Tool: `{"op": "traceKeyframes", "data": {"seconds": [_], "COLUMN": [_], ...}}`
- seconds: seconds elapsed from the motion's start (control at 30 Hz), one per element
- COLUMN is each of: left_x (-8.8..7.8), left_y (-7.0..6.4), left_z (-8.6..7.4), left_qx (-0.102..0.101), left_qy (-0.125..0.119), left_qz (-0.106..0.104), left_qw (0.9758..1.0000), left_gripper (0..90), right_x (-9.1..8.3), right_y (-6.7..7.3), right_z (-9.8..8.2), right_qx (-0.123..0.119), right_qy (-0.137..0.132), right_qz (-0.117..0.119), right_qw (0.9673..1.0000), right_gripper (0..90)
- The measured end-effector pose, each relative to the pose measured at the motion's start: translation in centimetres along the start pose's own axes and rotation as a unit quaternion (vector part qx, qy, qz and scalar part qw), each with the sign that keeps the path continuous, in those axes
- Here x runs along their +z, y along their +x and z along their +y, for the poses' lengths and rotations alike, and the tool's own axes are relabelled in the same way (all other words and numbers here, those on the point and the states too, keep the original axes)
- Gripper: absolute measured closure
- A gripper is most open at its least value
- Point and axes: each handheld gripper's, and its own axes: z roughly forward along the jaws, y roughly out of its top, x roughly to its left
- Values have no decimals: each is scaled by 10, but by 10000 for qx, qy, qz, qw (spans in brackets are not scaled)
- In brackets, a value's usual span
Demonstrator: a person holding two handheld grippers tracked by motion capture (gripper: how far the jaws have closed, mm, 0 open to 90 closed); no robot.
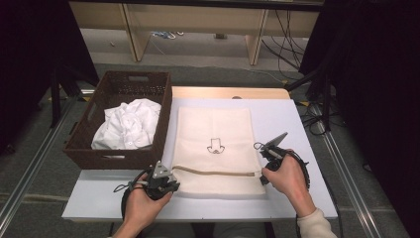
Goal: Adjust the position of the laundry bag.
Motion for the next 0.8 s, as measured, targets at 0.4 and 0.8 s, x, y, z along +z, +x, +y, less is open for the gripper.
{"op": "traceKeyframes", "data": {"seconds": [0.4,0.8], "left_x": [-4,-6], "left_y": [-6,-12], "left_z": [-6,-12], "left_qx": [-12,8], "left_qy": [39,138], "left_qz": [-90,-215], "left_qw": [10000,9997], "left_gripper": [854,854], "right_x": [-5,-5], "right_y": [0,1], "right_z": [-11,-24], "right_qx": [-69,-20], "right_qy": [136,227], "right_qz": [98,92], "right_qw": [9998,9997], "right_gripper": [870,868]}}
